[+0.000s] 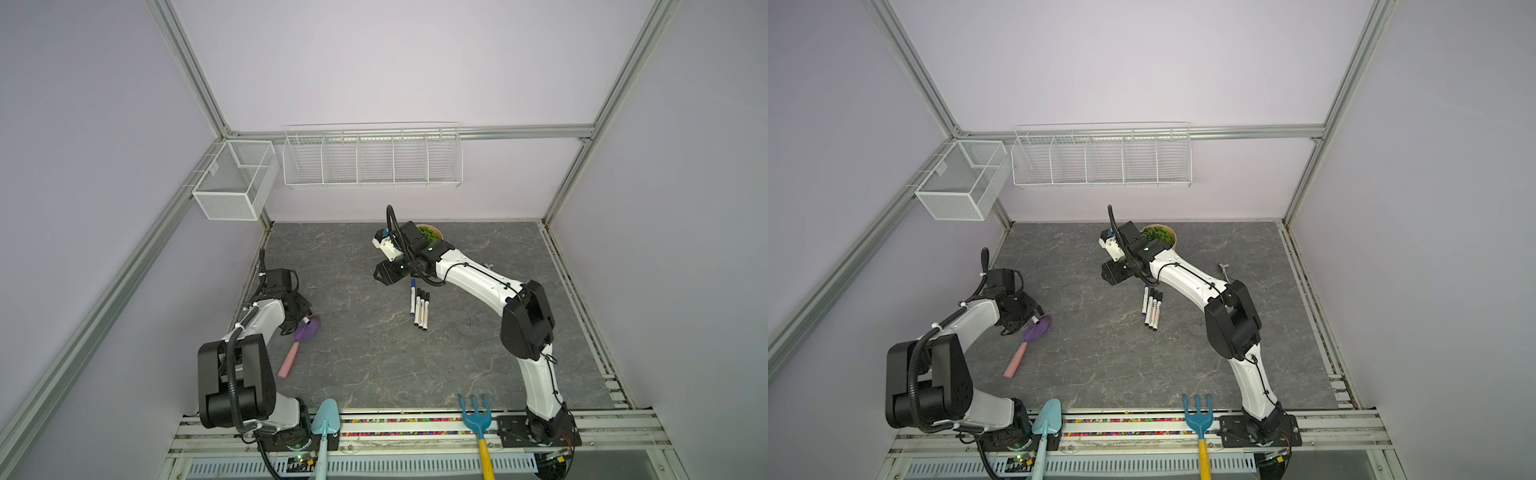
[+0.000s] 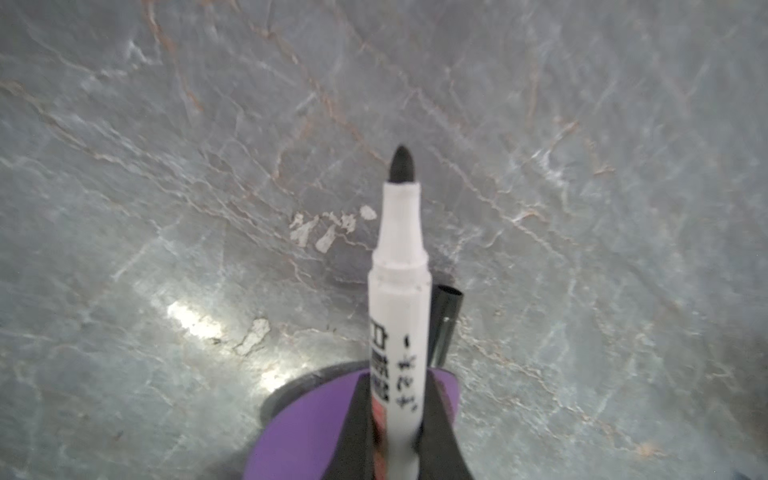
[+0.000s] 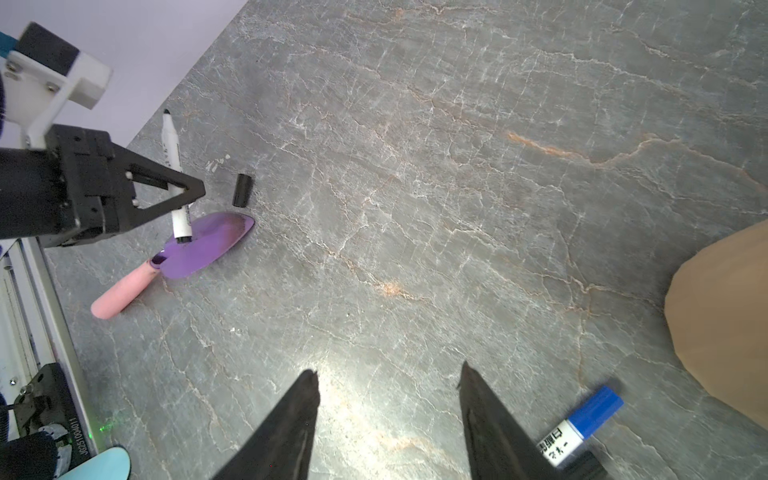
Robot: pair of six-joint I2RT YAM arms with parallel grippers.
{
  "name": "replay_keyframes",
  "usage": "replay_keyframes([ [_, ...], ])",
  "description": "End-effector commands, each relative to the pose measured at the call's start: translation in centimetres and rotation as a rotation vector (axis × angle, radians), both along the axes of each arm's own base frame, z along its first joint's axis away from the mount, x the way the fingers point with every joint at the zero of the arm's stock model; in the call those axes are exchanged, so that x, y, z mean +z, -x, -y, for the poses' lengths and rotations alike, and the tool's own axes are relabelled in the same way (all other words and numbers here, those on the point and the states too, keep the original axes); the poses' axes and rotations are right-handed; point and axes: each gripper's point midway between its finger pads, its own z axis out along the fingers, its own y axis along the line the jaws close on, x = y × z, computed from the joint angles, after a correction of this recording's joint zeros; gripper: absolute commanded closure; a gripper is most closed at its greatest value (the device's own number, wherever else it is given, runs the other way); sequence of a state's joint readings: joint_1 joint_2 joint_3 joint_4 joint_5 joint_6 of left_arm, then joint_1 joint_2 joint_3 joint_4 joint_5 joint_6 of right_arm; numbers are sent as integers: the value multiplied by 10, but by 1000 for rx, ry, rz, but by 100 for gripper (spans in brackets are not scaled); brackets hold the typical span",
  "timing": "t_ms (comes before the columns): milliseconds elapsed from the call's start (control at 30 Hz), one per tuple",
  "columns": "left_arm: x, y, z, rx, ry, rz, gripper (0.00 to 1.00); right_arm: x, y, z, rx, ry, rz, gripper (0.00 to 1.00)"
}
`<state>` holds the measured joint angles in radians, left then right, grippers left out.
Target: Insert the pens into the pen caps
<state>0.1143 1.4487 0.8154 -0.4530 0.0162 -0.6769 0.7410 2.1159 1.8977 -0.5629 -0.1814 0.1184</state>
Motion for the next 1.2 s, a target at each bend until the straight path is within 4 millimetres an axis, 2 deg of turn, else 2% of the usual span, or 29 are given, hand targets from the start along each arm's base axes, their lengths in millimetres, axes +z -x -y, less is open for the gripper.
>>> replay_keyframes([
  [0,9,-5,-18,61,-28,35,100,20,2,7,17,-28,34,42],
  [133,3,-6,-39,106,-23,0,100,16,1,11,13,-27,27,42],
  [233,2,-18,-48,88,-56,-19,100,13,-1,14,5,-22,20,42],
  [467,-20,-46,-41,13,-32,-77,100,14,-6,22,-22,-50,7,42],
  [600,-32,-49,-22,-68,-74,-134,100,17,-9,25,-37,-63,6,42],
  [700,-39,-49,-1,-109,-69,-134,100,19,-10,27,-47,-71,3,42],
  [900,-62,-39,34,-178,-55,-160,100,25,-9,29,-49,-84,9,42],
  [1033,-54,-51,50,-247,-75,-129,100,27,-8,30,-47,-86,13,42],
  [1167,-51,-61,77,-350,-95,-129,100,29,-7,34,-54,-84,16,42],
])
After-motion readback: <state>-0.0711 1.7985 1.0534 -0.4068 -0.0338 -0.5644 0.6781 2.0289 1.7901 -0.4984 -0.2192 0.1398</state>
